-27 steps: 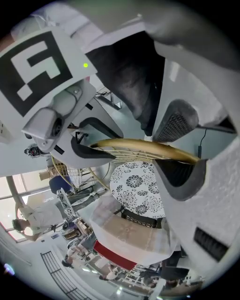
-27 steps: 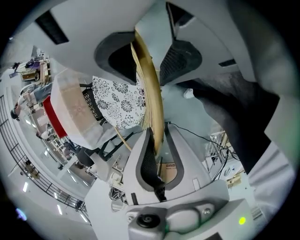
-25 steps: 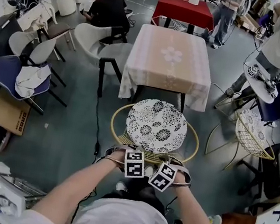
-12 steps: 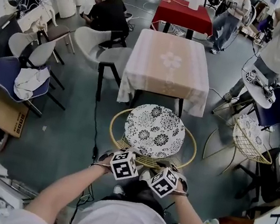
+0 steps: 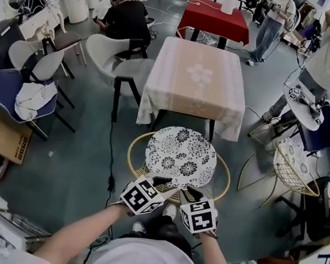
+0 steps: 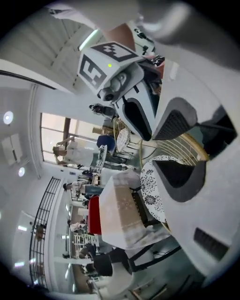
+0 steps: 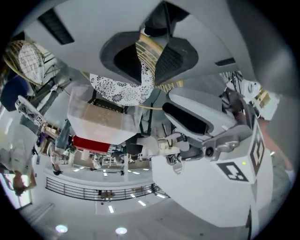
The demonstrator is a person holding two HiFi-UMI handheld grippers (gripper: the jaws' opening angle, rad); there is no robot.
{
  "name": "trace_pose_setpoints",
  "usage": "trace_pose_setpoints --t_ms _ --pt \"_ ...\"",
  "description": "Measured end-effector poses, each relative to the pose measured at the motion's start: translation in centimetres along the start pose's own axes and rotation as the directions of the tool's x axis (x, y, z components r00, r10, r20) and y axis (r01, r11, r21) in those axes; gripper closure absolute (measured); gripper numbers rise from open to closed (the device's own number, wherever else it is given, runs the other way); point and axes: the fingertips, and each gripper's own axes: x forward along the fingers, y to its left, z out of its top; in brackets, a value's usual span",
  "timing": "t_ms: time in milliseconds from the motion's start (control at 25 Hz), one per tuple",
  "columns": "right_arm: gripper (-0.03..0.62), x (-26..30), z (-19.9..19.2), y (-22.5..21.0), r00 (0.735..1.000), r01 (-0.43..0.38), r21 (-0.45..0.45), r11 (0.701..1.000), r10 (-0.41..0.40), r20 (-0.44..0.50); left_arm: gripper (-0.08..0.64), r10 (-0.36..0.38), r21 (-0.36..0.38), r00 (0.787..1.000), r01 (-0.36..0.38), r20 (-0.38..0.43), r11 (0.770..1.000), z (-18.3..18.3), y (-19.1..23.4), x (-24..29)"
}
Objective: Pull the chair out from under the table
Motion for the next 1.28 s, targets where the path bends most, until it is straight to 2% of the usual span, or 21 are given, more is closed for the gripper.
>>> trace_pose_setpoints --t_ms 200,320,560,680,840,960,1280 --pt "0.535 -1.4 3.1 -0.5 0.992 0.051 0.113 0.992 -0.063 0.112 0.423 0.089 -0.107 0.990 -0.077 0.109 0.991 2.3 1.0 -1.2" --pt "0.551 -2.2 5.0 -0.6 0.980 0.073 0.122 0.990 -0.094 0.173 0.432 0.132 -0.143 0.978 -0.109 0.164 0.984 3.7 1.2 -2.0" --pt "0.572 -4.0 7.1 -0.4 0.958 0.099 0.135 0.986 -0.131 0.255 0.518 0.212 -0.184 0.949 -0.171 0.232 0.968 5.5 0.7 -3.6" --pt "0.580 -4.9 7.7 -0.2 0.947 0.100 0.150 0.984 -0.140 0.290 0.546 0.238 -0.183 0.933 -0.193 0.269 0.964 6.5 0.1 -4.3" --pt "0.589 -5.3 7.9 -0.1 0.938 0.098 0.158 0.983 -0.144 0.316 0.554 0.283 -0.142 0.916 -0.252 0.285 0.957 7.2 -0.2 -4.7" --pt "0.591 -5.5 8.0 0.0 0.935 0.099 0.160 0.982 -0.147 0.323 0.554 0.301 -0.128 0.913 -0.275 0.277 0.953 7.1 -0.2 -4.9" --pt "0.591 -5.9 8.6 0.8 0.929 0.091 0.159 0.983 -0.141 0.343 0.555 0.321 -0.153 0.901 -0.288 0.293 0.945 7.7 -0.2 -5.9"
